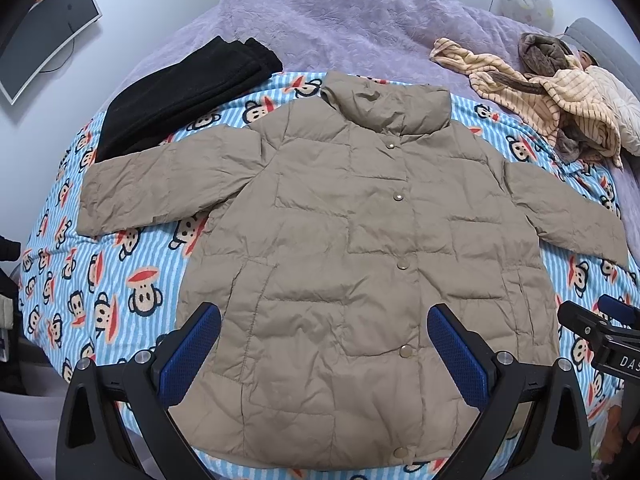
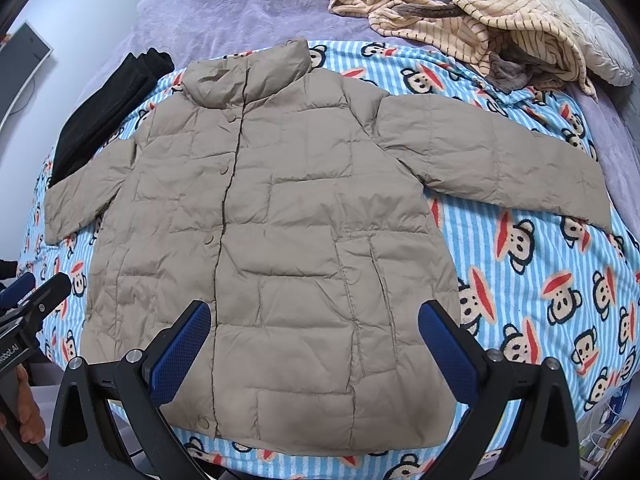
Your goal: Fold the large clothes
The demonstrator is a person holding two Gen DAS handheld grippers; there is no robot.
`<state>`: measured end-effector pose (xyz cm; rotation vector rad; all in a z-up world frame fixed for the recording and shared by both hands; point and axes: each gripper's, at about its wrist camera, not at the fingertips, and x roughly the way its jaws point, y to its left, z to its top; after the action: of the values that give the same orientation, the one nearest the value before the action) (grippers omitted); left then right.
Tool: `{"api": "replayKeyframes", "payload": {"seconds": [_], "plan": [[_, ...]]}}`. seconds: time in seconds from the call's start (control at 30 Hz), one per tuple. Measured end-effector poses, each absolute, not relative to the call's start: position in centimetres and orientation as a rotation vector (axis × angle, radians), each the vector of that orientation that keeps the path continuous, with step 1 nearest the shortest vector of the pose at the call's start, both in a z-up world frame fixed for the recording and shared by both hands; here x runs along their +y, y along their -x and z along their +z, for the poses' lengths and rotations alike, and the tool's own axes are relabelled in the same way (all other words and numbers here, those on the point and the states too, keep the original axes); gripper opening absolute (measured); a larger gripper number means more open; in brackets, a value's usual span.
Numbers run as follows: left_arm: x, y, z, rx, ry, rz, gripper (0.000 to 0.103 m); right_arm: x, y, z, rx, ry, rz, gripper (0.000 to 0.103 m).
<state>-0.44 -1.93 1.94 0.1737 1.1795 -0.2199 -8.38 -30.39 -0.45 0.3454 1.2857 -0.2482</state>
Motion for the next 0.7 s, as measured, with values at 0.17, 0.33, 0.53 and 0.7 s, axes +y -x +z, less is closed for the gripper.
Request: {"api": "replayKeyframes", "payload": {"seconds": [0.17,0.33,0.53,0.7], "plan": [[-1.95,0.42,1.95,1.179,-0.174,-0.22,0.103,-30.4,8.38,-0.45,1.286,-0.344,-0.248,0.103],[-1.97,0.45,1.94,1.181,-0.173,-0.218,0.103,-30.37,8.42,-0.48,1.286,-0.345,-0.247,0.103],[-1.91,0.63,1.83,1.185,-0.179,-0.215,0.103,-30.34,8.43,-0.53,1.286,-0.345,-0.248,0.103],[-1.78,0.58,1.8,1.185,-0.18,-0.212,0.103,-30.28,8.55,-0.38,1.285,-0.345,-0.246,0.103]]}}
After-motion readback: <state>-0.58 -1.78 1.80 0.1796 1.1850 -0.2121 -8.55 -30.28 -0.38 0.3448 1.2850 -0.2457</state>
